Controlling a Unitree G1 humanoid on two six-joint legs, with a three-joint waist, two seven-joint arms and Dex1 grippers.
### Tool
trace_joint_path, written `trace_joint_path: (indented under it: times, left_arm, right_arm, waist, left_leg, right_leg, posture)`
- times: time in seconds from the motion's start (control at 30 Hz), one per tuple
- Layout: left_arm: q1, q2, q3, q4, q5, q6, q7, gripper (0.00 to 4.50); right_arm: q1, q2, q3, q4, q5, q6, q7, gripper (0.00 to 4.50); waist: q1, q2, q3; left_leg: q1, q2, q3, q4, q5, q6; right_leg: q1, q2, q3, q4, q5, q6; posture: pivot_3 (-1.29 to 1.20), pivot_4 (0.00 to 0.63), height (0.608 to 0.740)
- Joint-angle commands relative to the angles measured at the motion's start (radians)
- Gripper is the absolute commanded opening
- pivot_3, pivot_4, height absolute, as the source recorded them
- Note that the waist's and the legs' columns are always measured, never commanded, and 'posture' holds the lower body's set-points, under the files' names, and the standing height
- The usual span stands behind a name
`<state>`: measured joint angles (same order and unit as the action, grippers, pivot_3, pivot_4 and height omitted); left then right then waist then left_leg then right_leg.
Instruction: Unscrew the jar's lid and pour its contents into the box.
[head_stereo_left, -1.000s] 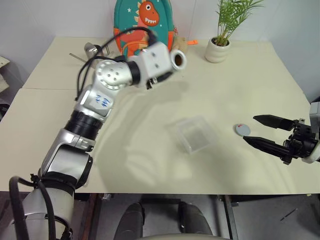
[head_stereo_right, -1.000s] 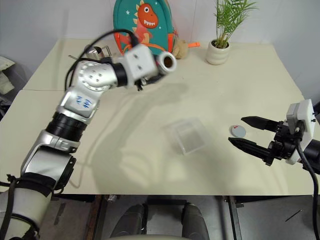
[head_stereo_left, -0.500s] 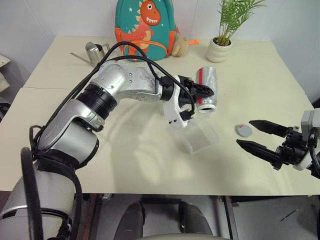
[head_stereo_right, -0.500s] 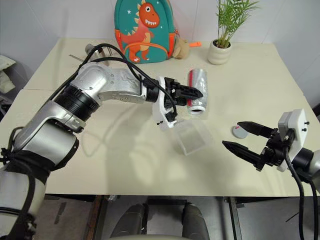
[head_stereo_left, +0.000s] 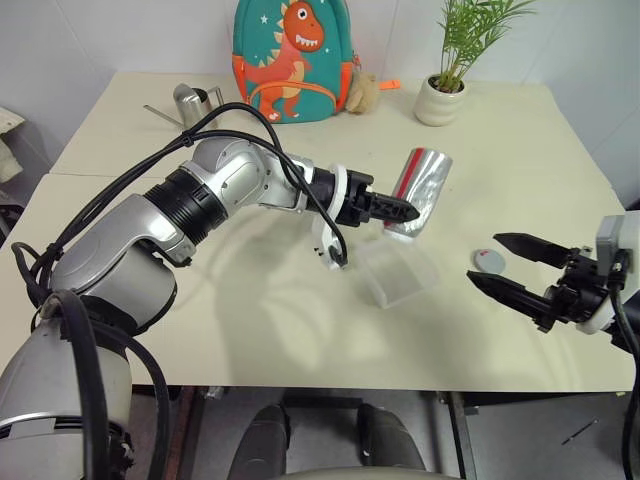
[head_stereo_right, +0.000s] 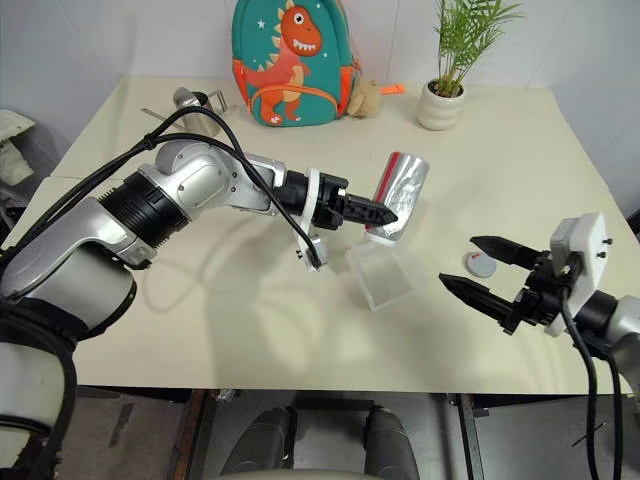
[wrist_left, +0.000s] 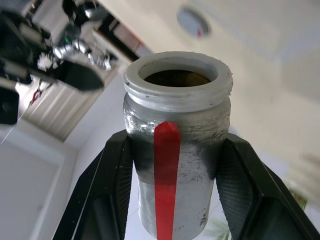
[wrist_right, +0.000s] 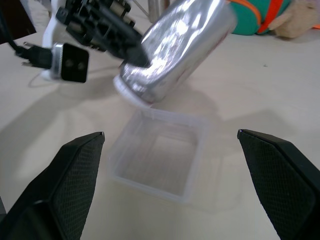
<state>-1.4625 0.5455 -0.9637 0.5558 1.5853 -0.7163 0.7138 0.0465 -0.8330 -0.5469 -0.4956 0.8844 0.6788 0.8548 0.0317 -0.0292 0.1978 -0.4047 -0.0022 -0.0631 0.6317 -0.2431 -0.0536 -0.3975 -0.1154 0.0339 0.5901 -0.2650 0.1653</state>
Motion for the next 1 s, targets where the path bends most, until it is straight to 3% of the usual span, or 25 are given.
trace_joint_path:
  times: [0.03, 0.3, 0.47, 0.57, 0.73, 0.9, 1.0]
  left_arm:
    - [-0.038, -0.022, 0.024, -0.005, 0.021, 0.095, 0.08, 2.02]
    - [-0.048, -0.041, -0.042, 0.093, 0.102, 0.202, 0.3, 2.02]
    - [-0.064, -0.058, -0.035, 0.158, 0.063, 0.185, 0.307, 2.02]
    - [-0.061, -0.093, 0.1, 0.279, -0.202, 0.031, 0.109, 2.02]
    - [0.013, -0.139, 0.367, 0.417, -0.674, -0.011, -0.362, 2.02]
    - [0.171, -0.204, 0.663, 0.33, -1.164, 0.235, -0.844, 2.02]
    - [0.283, -0.245, 0.819, 0.181, -1.388, 0.469, -0.985, 2.02]
  right_arm:
    - [-0.032, -0.004, 0.002, -0.003, 0.0, -0.022, -0.01, 4.48]
    - [-0.084, -0.015, 0.027, 0.018, -0.006, -0.024, -0.009, 4.48]
    - [-0.085, -0.007, 0.029, 0.004, -0.003, -0.018, -0.018, 4.48]
    - [-0.074, -0.002, 0.021, -0.009, 0.004, -0.016, -0.025, 4.48]
    - [-0.064, -0.025, 0.002, 0.0, 0.022, -0.011, 0.008, 4.48]
    - [-0.099, -0.102, 0.005, 0.062, 0.013, -0.003, 0.081, 4.48]
    - [-0.147, -0.137, 0.024, 0.111, 0.001, -0.004, 0.103, 4.48]
  waist:
    - [-0.002, 0.0, 0.0]
    - [-0.007, 0.0, 0.0]
    - [-0.005, 0.0, 0.0]
    - [-0.002, 0.0, 0.0]
    - [-0.007, 0.001, 0.0]
    - [-0.011, 0.002, -0.001]
    - [-0.012, 0.002, -0.001]
  left_leg:
    - [0.0, 0.0, 0.0, 0.0, 0.0, 0.0]
    - [0.0, 0.0, 0.0, -0.001, 0.0, 0.0]
    - [0.0, 0.0, 0.0, -0.001, 0.0, 0.0]
    - [0.0, 0.0, 0.0, -0.001, 0.0, 0.0]
    - [0.0, 0.0, 0.001, -0.001, 0.0, 0.0]
    - [0.001, 0.001, 0.002, -0.001, 0.0, 0.0]
    - [0.001, 0.001, 0.002, 0.001, 0.0, 0.001]
  right_leg:
    - [0.0, 0.0, 0.0, 0.0, 0.0, 0.0]
    - [0.0, 0.0, 0.0, 0.001, 0.0, 0.0]
    - [0.0, 0.0, 0.0, 0.001, 0.0, 0.0]
    - [0.0, 0.0, 0.0, 0.001, 0.0, 0.0]
    - [0.0, 0.0, 0.0, 0.001, 0.0, 0.0]
    - [0.0, 0.0, 0.0, 0.003, 0.0, 0.0]
    - [0.0, 0.0, 0.001, 0.005, 0.0, 0.0]
  posture:
    - [0.0, 0.15, 0.74]
    - [0.0, 0.15, 0.74]
    - [0.0, 0.15, 0.74]
    - [0.0, 0.15, 0.74]
    - [0.0, 0.15, 0.74]
    - [0.0, 0.15, 0.74]
    - [0.0, 0.15, 0.74]
